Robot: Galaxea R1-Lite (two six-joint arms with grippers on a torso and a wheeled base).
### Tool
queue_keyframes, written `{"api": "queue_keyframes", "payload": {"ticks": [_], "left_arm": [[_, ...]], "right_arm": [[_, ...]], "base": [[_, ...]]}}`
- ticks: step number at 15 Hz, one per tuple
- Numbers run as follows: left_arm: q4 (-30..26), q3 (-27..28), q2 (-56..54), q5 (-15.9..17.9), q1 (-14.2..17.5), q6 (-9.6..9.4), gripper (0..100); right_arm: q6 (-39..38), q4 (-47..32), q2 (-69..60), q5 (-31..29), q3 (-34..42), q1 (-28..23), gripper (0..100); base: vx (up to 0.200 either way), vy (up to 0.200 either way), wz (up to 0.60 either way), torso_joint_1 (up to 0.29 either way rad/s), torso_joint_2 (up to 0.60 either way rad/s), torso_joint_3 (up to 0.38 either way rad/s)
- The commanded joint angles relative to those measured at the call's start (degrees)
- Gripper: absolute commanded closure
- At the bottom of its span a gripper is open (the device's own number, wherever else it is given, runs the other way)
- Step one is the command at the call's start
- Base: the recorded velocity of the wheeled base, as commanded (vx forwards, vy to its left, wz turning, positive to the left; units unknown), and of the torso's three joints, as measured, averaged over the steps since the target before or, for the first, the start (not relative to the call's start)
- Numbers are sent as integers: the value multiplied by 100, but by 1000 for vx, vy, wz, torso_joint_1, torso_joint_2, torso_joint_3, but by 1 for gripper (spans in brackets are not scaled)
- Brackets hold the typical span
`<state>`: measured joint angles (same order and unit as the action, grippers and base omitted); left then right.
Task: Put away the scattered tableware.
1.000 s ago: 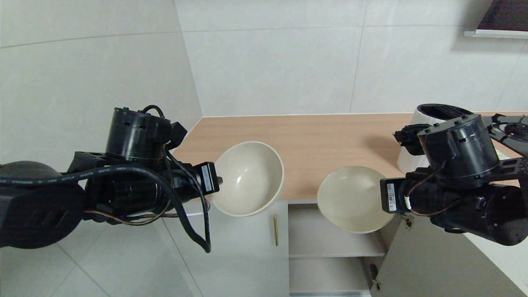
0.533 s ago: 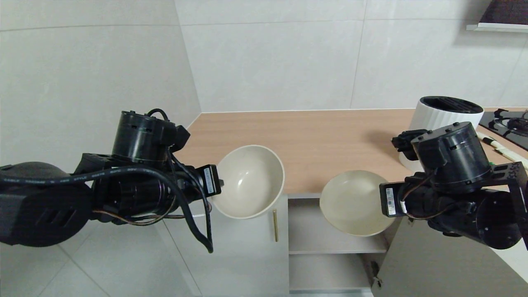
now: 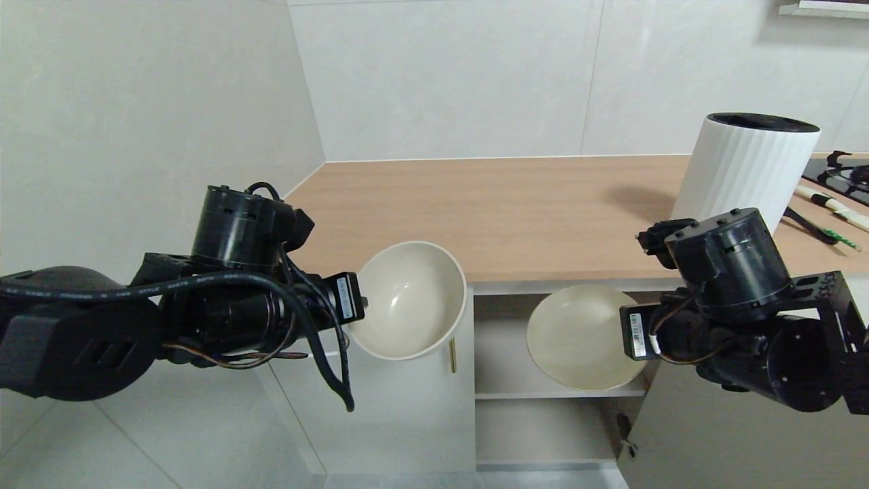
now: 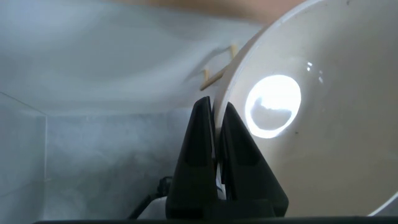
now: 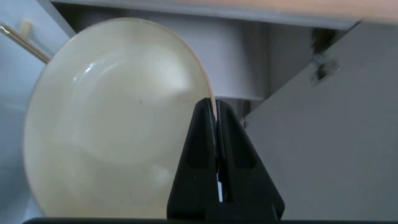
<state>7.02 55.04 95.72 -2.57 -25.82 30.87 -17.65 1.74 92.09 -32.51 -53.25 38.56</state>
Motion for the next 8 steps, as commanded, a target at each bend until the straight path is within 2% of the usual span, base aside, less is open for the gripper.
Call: {"api": "queue_keyframes", "payload": {"ticks": [1, 8], "left_arm": [[1, -2, 17, 2, 7, -2, 100], [1, -2, 17, 2, 7, -2, 100]], "right_arm": [[-1, 1, 72, -1, 16, 3, 100], [-1, 89, 266, -18, 51, 3, 100]], "base": [[0, 0, 0, -159, 486, 315], [0, 0, 0, -132, 468, 338]]}}
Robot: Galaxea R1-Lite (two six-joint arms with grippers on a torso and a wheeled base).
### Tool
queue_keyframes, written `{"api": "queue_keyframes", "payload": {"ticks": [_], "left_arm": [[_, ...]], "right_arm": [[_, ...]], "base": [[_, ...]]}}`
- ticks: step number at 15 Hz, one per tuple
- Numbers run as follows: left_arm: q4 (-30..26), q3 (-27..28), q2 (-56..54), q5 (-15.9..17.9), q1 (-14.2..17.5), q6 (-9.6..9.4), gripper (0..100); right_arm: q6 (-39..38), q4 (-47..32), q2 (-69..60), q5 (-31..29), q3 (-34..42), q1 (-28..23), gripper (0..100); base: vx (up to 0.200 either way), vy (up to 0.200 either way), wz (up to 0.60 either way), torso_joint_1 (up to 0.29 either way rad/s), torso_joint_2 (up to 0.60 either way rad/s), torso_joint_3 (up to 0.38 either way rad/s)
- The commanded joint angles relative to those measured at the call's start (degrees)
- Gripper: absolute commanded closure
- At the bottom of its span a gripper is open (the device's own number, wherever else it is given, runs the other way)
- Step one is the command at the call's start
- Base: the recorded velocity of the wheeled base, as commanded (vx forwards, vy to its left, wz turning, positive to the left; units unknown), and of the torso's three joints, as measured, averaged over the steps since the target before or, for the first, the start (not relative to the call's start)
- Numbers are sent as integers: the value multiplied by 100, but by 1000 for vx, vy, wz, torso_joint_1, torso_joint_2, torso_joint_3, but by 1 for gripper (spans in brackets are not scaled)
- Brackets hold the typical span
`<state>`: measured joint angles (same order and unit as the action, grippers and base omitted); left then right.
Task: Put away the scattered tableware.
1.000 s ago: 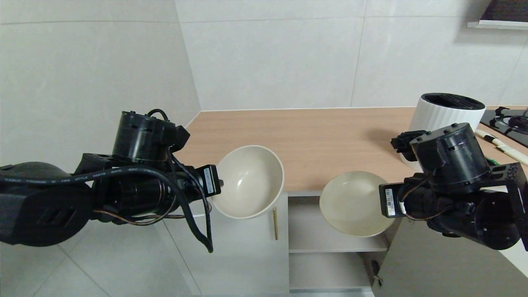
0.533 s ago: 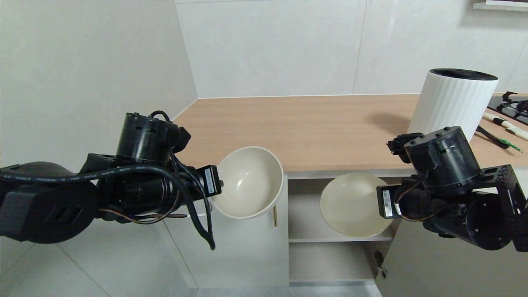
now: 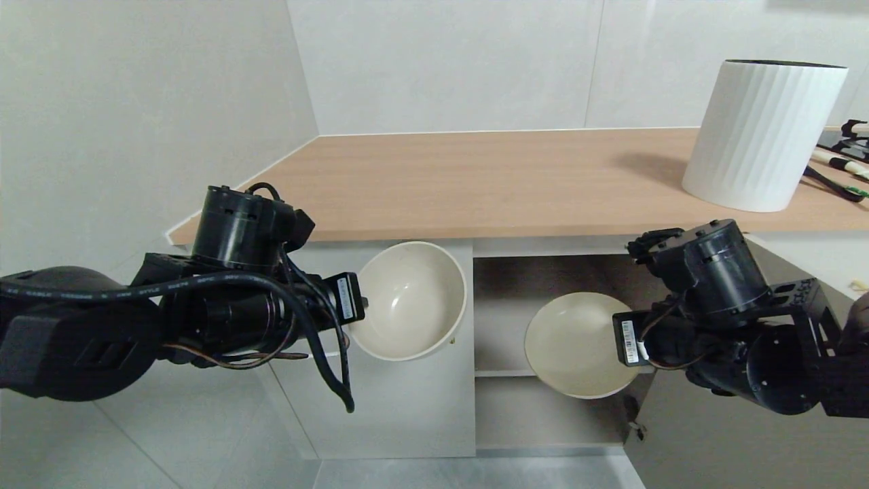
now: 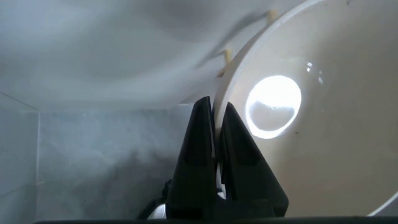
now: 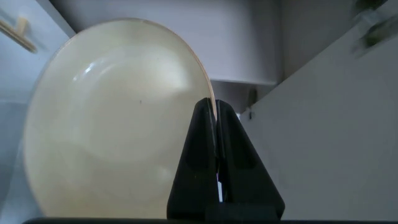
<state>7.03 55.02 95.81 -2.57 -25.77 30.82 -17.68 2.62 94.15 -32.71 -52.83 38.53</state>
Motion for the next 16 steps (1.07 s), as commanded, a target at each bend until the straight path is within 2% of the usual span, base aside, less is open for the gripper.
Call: {"api": "queue_keyframes", "payload": {"ticks": [1, 5, 11, 13, 14, 15, 16], "left_arm": [[0, 0, 17, -6, 2, 3, 100], [0, 0, 17, -6, 2, -32, 100], [0, 27, 26, -6, 2, -58, 100], [26, -8, 8, 2, -7, -181, 100], [26, -70, -9, 20, -7, -357, 100], [26, -79, -9, 37, -7, -392, 100], [26, -96, 17, 196, -7, -515, 100]], "right_arm": [[1, 37, 86, 1, 28, 5, 100], [1, 72, 227, 1, 36, 5, 100], [1, 186, 376, 10, 54, 5, 100], [-17, 467, 649, 19, 1, -39, 100], [1, 740, 956, 54, -25, -215, 100], [10, 766, 1079, 63, -52, -276, 100], [1, 810, 1536, 133, -236, -478, 100]], "base": [[0, 0, 0, -95, 456, 369], [0, 0, 0, -47, 417, 366], [0, 0, 0, -4, 64, 50], [0, 0, 0, 0, 0, 0], [0, 0, 0, 0, 0, 0], [0, 0, 0, 0, 0, 0], [0, 0, 0, 0, 0, 0]]}}
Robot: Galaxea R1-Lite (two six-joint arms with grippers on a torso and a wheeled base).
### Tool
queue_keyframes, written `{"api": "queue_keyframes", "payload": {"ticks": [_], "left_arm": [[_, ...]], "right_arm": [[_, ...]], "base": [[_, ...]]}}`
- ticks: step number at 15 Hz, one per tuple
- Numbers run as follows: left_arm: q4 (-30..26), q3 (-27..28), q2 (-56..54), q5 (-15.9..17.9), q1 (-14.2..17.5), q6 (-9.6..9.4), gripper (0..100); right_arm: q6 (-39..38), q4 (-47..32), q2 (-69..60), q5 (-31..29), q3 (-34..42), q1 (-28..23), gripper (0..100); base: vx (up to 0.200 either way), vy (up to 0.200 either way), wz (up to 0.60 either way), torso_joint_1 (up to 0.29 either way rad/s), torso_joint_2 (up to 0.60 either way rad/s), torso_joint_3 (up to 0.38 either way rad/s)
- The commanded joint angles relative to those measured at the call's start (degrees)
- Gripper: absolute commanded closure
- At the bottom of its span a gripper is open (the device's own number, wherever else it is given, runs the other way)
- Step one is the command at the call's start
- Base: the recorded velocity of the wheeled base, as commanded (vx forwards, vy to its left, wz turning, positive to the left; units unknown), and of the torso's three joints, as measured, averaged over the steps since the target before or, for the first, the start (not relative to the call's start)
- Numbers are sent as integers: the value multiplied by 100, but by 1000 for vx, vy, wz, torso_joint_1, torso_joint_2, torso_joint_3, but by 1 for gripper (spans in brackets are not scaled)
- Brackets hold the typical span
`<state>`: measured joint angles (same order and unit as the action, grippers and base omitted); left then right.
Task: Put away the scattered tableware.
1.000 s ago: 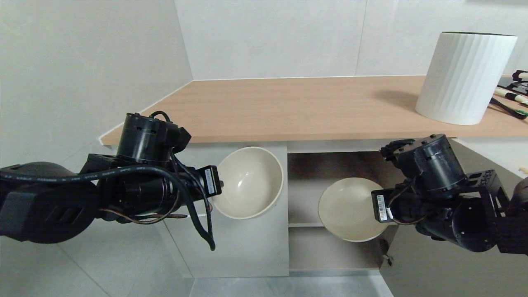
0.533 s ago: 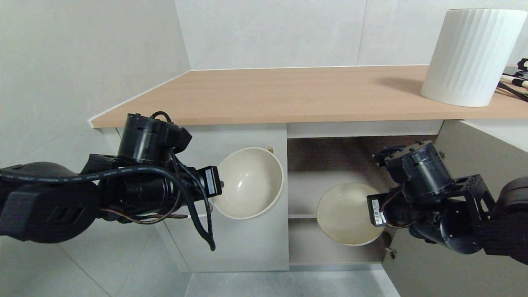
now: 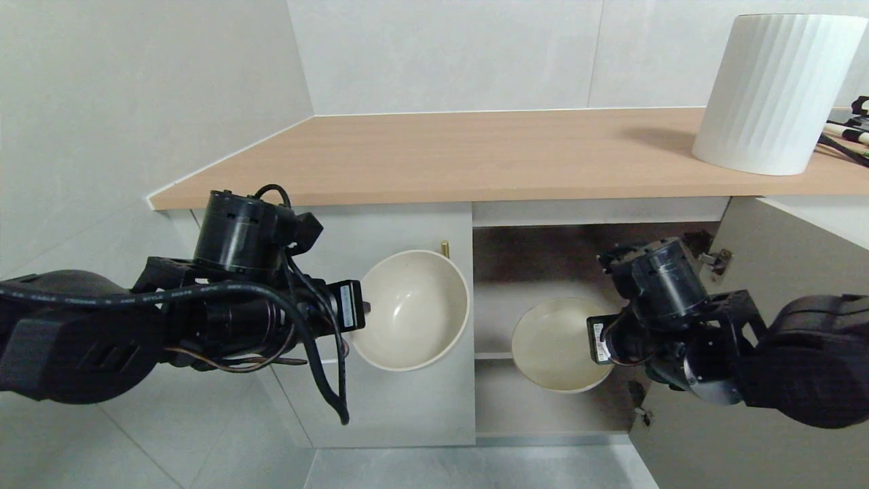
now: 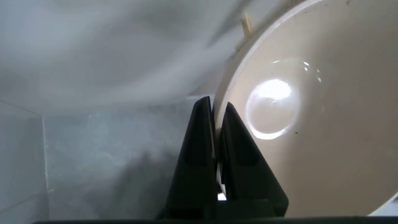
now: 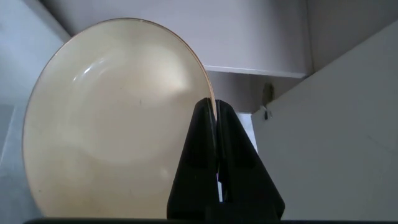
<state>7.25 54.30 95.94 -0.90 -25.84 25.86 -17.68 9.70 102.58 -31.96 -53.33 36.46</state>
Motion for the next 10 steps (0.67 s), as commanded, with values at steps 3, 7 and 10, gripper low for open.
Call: {"api": "queue_keyframes", "payload": {"ticks": [3, 7, 10], "left_arm": [[-13, -33, 215, 178, -70, -397, 100], [-5, -60, 452, 169, -193, -670, 100], [-5, -60, 452, 169, -202, -670, 100]], "right_arm": [[27, 243, 1273, 296, -784, -614, 100], [71, 225, 1862, 674, -1575, -1159, 100], [265, 225, 2749, 656, -2322, -1352, 100]], "base": [[0, 0, 0, 0, 0, 0], [0, 0, 0, 0, 0, 0], [0, 0, 0, 0, 0, 0]]}}
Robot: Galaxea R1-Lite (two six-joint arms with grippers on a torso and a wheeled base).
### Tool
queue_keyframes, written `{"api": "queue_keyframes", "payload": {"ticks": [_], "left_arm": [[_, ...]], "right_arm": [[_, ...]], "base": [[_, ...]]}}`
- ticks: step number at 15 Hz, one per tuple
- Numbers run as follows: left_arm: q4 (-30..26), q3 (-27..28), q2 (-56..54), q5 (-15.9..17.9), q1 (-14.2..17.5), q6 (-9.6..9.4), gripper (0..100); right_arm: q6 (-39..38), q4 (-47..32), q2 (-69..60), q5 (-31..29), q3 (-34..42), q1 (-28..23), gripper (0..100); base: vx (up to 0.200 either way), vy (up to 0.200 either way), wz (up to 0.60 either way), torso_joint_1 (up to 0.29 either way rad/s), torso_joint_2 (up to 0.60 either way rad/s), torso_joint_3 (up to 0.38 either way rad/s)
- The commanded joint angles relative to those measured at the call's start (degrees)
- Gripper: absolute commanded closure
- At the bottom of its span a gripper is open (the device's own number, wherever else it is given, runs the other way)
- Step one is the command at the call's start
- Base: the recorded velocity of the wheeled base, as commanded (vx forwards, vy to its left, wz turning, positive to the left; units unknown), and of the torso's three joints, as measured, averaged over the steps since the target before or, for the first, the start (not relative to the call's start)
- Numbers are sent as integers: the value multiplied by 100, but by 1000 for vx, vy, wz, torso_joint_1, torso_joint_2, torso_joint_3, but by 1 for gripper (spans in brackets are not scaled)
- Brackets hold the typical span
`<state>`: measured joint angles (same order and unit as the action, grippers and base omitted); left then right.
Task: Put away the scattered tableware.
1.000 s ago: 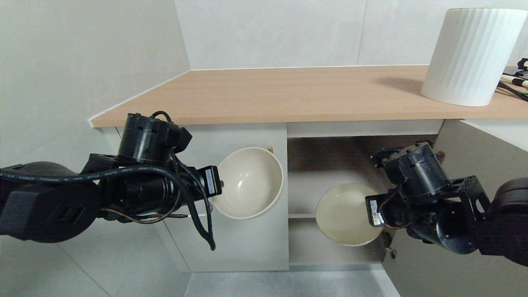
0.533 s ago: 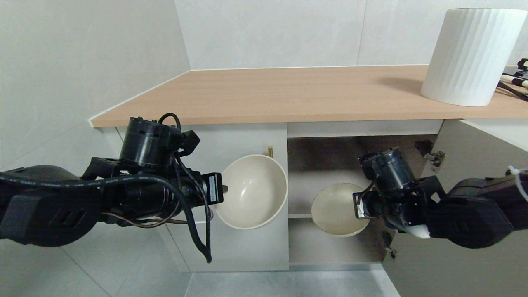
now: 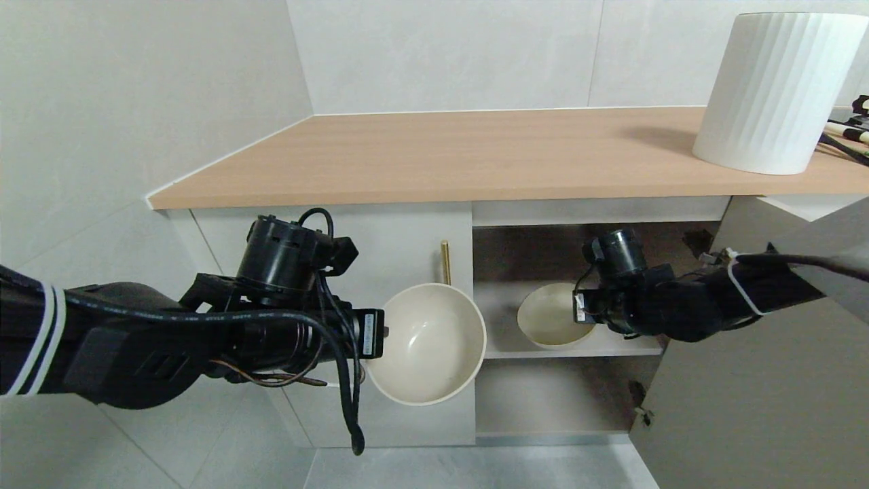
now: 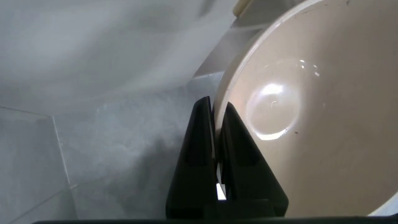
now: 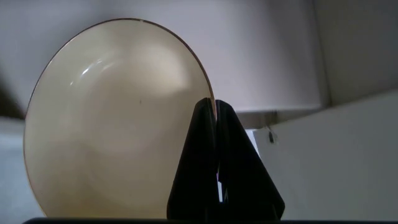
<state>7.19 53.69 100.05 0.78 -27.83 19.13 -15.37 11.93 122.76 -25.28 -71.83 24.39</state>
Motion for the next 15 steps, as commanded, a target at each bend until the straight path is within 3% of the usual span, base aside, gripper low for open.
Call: {"api": "queue_keyframes", "payload": {"ticks": [1, 5, 8, 15], "left_arm": [[1, 1, 50, 1, -3, 3, 100], [1, -7, 147, -8, -21, 3, 100], [1, -7, 199, -25, -21, 12, 100], [1, -16, 199, -52, -21, 12, 100]], "right_arm": [[26, 2, 1101, -29, -807, -242, 100], [61, -68, 1734, -38, -1668, -383, 100], [43, -279, 2296, -398, -2301, -479, 100], [17, -288, 2701, -724, -2872, -497, 100]], "base": [[0, 0, 0, 0, 0, 0], [0, 0, 0, 0, 0, 0], [0, 0, 0, 0, 0, 0], [0, 0, 0, 0, 0, 0]]}}
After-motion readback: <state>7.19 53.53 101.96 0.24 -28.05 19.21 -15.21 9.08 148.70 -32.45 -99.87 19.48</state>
